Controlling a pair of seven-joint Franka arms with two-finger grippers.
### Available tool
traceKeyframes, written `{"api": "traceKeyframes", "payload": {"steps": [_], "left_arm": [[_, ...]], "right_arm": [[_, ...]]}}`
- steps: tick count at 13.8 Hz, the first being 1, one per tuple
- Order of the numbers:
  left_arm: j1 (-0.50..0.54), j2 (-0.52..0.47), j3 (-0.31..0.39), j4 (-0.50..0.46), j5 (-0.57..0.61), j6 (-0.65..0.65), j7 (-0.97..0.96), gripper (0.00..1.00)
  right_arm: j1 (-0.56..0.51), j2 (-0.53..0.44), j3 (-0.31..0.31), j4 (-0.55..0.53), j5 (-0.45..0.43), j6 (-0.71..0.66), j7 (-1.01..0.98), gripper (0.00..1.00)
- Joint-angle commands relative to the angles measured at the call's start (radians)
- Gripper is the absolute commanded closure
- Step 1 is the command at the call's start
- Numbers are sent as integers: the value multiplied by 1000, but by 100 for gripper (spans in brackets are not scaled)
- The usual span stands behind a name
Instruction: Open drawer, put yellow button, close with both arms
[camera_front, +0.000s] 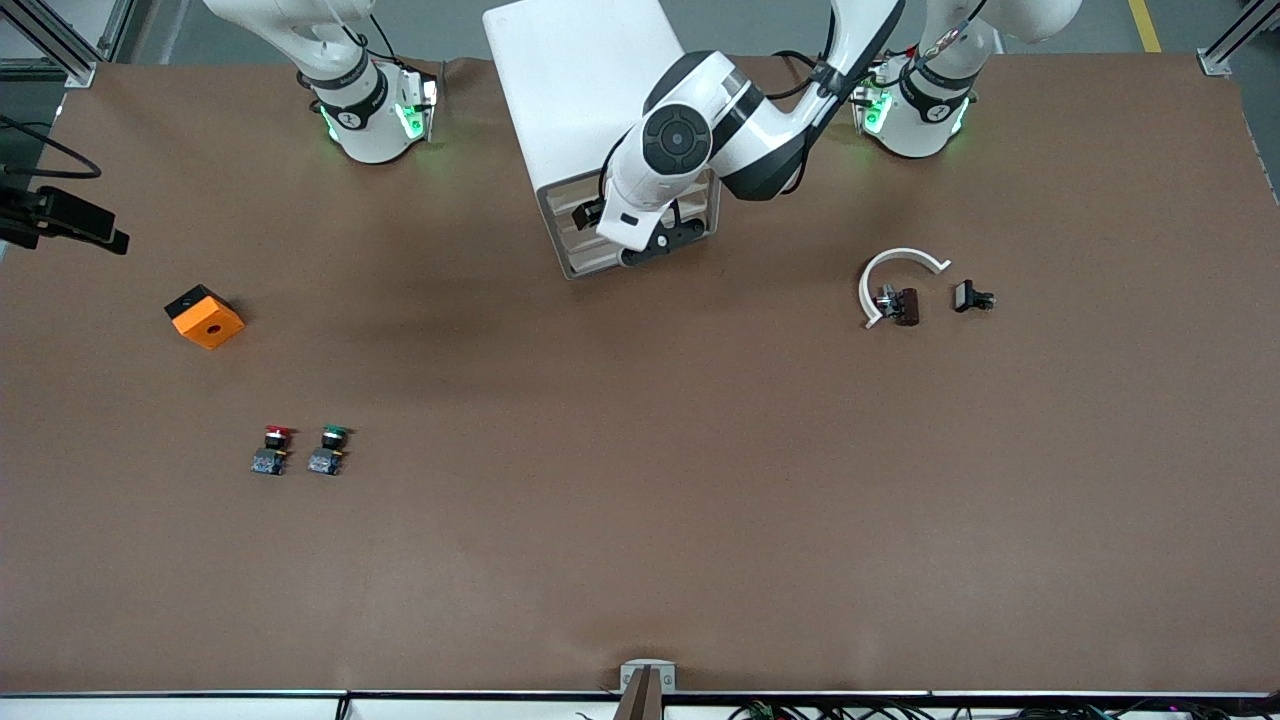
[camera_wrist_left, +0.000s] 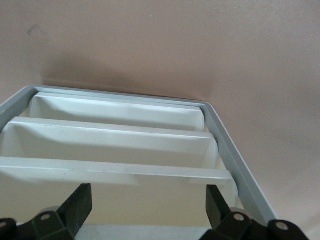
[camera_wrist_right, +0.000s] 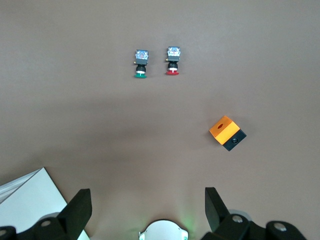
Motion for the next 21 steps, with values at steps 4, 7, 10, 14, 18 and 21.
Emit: {"api": "traceKeyframes", "payload": {"steps": [4,7,10,14,18,21], "left_arm": [[-8,25,-8,34,-35,-18,-19,0],[4,51,2,76,-17,-79,-22,0],[19,51,63,132,58,-93,-25,0],[135,30,110,230,92,-140,-16,0],[277,-21,110,347,207,-330,-5,0],[395,-125,108,347,238,-457,175,0]], "right_arm": [[-20,-82,16,-64,4,49,-5,0],[-19,-100,14,-90,4,52,-7,0],[-19,-131,14,-122,4,55,-7,0],[-19,-159,16,-156,4,61,-5,0],[-20,-194,16,-205,4,98,-5,0],[-25,-200,16,-197,4,92,-4,0]]}}
